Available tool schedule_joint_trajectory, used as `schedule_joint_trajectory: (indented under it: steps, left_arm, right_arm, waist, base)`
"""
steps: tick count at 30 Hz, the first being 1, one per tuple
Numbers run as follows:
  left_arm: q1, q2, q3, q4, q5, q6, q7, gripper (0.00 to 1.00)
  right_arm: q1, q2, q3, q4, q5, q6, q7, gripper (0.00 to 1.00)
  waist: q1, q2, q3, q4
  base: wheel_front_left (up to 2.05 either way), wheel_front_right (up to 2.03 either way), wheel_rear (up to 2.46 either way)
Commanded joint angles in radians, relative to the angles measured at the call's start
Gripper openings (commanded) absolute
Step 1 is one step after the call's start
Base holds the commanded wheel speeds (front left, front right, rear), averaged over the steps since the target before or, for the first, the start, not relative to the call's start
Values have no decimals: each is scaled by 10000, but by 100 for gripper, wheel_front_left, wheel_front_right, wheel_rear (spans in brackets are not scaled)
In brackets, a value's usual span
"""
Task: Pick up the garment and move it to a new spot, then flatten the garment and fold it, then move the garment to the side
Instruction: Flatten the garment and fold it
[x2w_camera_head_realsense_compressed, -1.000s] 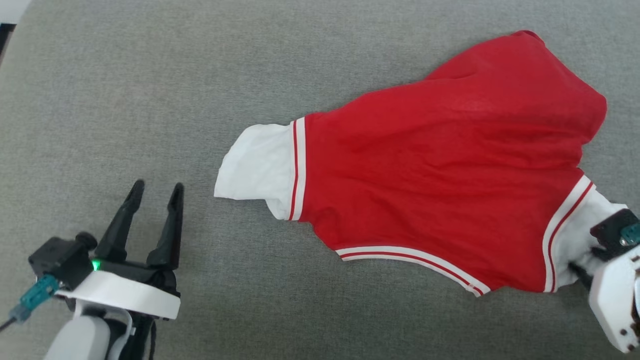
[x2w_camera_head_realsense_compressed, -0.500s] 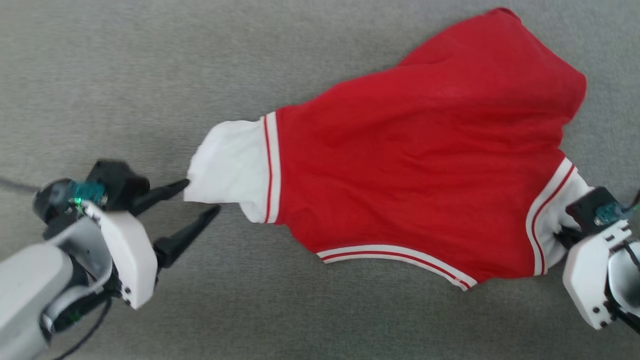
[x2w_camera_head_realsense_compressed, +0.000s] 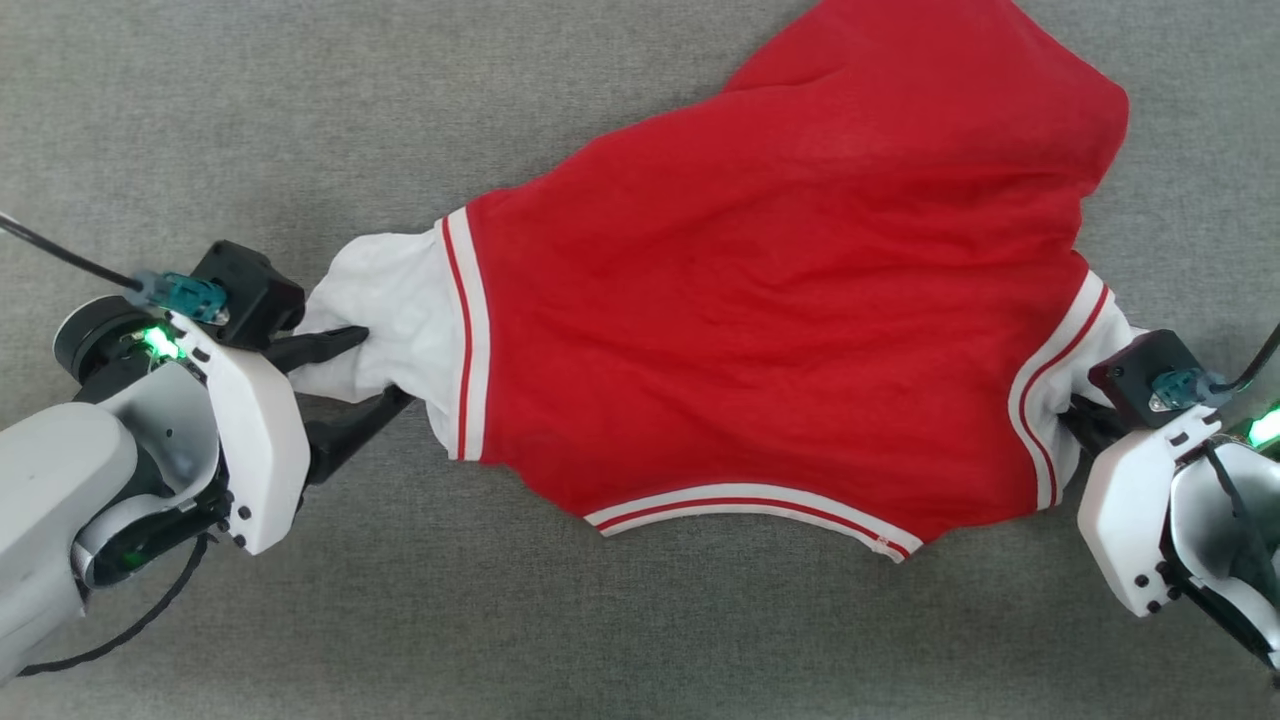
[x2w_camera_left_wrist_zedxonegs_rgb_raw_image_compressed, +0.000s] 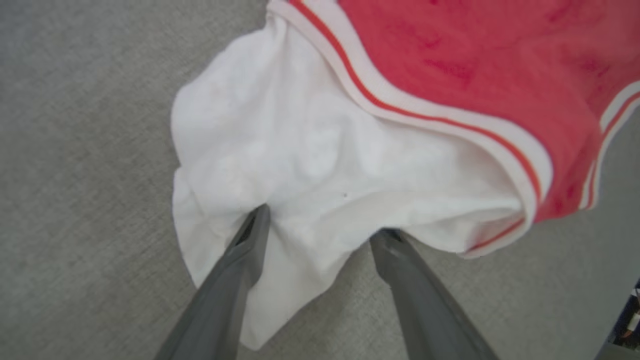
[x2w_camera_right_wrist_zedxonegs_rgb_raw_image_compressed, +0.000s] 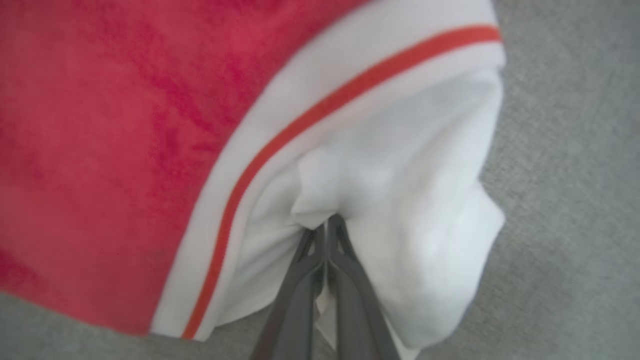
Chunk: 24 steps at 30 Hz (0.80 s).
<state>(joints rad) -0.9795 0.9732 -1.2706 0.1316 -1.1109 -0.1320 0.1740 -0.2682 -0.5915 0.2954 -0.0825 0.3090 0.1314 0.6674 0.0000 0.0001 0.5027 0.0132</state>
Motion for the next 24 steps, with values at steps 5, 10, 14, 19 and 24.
schedule_joint_trajectory:
  steps: [5,10,14,19,24]
  left_arm:
    - [451,-245,-159,119,-555,22,-504,0]
    - [751,81,-100,-252,-1934,24,-1978,0]
    - [1220,322,-86,-932,-3114,24,-3207,0]
    - [1438,502,263,-1707,-4126,24,-4021,0]
    - [1095,292,1182,-1729,-4892,24,-4291,0]
  right_arm:
    - [-21,580,69,570,-140,-14,-539,0]
    - [432,808,-1093,17,-174,-11,-1701,0]
    - [1122,1199,-2203,-555,-11,-11,-2351,0]
    - [1507,1569,-3272,-1156,252,-9,-2771,0]
    - [620,1932,-3831,-1315,758,-9,-2827,0]
  waist:
    - [0,-1,-293,-58]
    - [0,-1,-843,-100]
    - [0,-1,-1181,-82]
    - [0,-1,-1341,-36]
    - [0,-1,-1236,-34]
  base:
    - [0,0,0]
    - [0,0,0]
    - [0,0,0]
    - [0,0,0]
    - [0,0,0]
